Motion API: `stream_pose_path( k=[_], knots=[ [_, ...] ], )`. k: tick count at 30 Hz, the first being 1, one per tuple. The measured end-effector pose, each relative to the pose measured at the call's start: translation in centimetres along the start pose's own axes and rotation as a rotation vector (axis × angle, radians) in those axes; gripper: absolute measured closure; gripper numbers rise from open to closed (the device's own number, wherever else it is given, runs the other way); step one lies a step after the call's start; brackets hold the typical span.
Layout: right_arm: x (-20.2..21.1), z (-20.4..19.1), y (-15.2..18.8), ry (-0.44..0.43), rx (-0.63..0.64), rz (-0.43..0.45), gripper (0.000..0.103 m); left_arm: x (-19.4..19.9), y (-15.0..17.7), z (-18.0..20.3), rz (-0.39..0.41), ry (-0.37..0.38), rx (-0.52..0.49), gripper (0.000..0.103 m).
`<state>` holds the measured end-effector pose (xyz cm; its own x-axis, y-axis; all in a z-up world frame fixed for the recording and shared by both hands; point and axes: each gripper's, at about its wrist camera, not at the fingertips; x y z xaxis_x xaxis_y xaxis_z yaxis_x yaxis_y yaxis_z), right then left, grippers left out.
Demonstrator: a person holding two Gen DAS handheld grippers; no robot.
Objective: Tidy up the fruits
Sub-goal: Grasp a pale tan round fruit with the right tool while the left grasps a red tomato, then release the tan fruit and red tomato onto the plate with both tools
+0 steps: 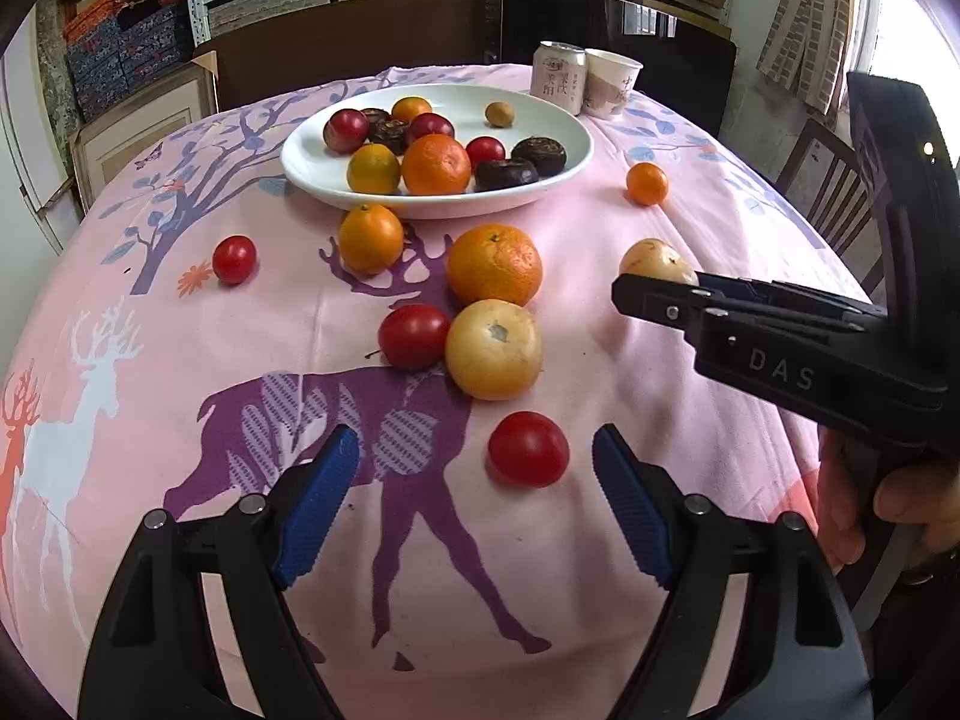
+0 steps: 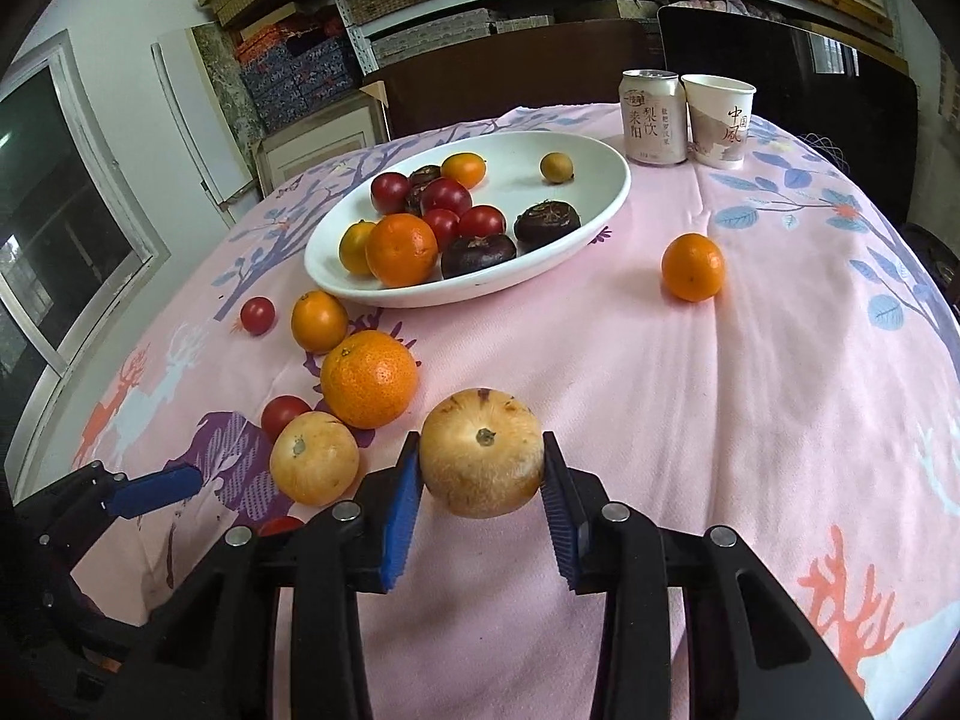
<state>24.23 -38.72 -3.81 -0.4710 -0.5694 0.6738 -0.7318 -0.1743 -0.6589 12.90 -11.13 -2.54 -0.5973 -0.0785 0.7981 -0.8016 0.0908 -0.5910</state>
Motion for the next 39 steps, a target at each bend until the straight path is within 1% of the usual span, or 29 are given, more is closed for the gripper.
stream_pose_path(
  k=[1,3,4,5,6,7,8,9,14,20,23,26,29,32,34,36,39],
  knots=[
    [0.2,-0.1,-0.1,-0.004,0.001,0.005,0.065,-0.2,-0.1,0.3,-0.003,0.002,-0.002,0.026],
    [0.5,-0.2,-0.2,-0.012,0.003,0.015,0.065,-0.7,-0.3,0.9,-0.019,0.007,-0.002,0.033],
    [0.6,-0.2,-0.2,-0.017,0.005,0.017,0.065,-1.1,-0.5,1.0,-0.032,0.014,0.0,0.034],
    [0.7,-0.3,-0.2,-0.024,0.006,0.019,0.065,-1.5,-0.6,1.1,-0.046,0.023,0.003,0.039],
    [0.7,-0.4,-0.2,-0.031,0.005,0.019,0.065,-1.9,-0.6,1.2,-0.06,0.03,0.011,0.049],
    [0.7,-0.5,-0.2,-0.032,0.007,0.018,0.065,-2.2,-0.7,1.2,-0.07,0.037,0.017,0.056],
    [0.6,-0.5,-0.2,-0.031,0.009,0.016,0.064,-2.6,-0.6,1.3,-0.077,0.036,0.018,0.067],
    [0.6,-0.5,-0.2,-0.03,0.009,0.014,0.064,-2.5,-0.7,1.4,-0.06,0.03,0.013,0.074],
    [0.7,-0.4,-0.1,-0.021,0.011,0.021,0.064,-1.8,-0.4,1.4,-0.052,0.016,-0.03,0.074],
    [1.9,-0.7,-0.4,0.005,0.03,0.087,0.065,1.5,-1.5,-1.0,0.03,-0.031,-0.019,0.074],
    [2.7,-1.4,-0.7,0.023,0.057,0.101,0.065,2.9,-2.9,-2.4,0.079,-0.056,-0.006,0.074],
    [3.7,-2.1,-1.3,0.01,0.081,0.119,0.065,3.5,-5.0,-3.4,0.112,-0.082,-0.001,0.074],
    [4.6,-2.8,-2.5,0.018,0.132,0.148,0.065,3.7,-7.5,-4.4,0.147,-0.079,0.018,0.074],
    [4.8,-3.3,-4.3,0.037,0.18,0.184,0.065,3.2,-10.2,-5.3,0.18,-0.075,0.049,0.074],
    [4.2,-3.3,-5.6,0.041,0.197,0.202,0.065,2.3,-11.8,-5.8,0.197,-0.082,0.067,0.074],
    [3.1,-3.2,-6.7,0.052,0.205,0.212,0.065,0.8,-13.2,-6.1,0.189,-0.087,0.075,0.074],
    [0.5,-3.0,-8.0,0.057,0.209,0.189,0.065,-2.4,-15.0,-6.7,0.149,-0.107,0.088,0.074]
  ],
)
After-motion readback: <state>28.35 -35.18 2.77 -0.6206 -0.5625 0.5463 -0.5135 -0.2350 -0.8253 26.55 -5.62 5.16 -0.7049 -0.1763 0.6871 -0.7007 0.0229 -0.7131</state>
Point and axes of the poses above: each gripper's, at about its wrist camera, not at the fingertips, and x roughly against the way its jaws point, z to its right, y to its underside, and after that the axes turned 10 degrees about -y, right-handed
